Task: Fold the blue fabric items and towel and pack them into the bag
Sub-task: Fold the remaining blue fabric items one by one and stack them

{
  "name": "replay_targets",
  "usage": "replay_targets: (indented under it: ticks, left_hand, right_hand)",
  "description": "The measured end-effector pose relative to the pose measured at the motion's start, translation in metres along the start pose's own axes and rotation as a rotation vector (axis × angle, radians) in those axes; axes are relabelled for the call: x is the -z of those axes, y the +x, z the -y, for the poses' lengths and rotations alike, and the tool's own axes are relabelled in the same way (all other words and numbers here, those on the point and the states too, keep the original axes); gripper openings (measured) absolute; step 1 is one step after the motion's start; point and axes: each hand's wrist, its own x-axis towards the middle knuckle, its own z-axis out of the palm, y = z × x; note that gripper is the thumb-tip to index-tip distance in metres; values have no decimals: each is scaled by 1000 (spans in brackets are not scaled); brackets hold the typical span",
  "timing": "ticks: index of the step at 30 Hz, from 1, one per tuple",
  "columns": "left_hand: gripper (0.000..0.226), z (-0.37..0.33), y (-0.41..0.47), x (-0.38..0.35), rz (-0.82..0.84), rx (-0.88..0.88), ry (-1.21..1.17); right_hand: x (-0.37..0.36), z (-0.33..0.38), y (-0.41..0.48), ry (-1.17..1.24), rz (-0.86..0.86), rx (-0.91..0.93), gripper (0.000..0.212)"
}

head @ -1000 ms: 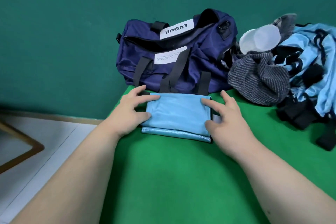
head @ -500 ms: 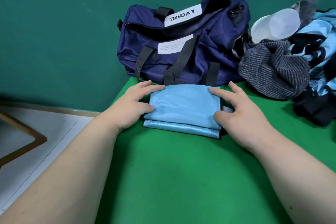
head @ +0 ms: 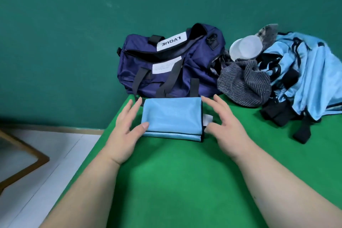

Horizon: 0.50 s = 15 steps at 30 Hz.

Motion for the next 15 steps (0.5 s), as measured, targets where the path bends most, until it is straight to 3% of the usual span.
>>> replay_targets:
  ticks: [6,15]
  left_hand:
    - [69,-38,-65,-49,33,-144,133]
    - [64,-152,-71,-198,221,-312,221]
  right_hand:
    - [44,-4,-59,-81,6,-55,66]
    - [196,3,-102,-310,-233,-95,54]
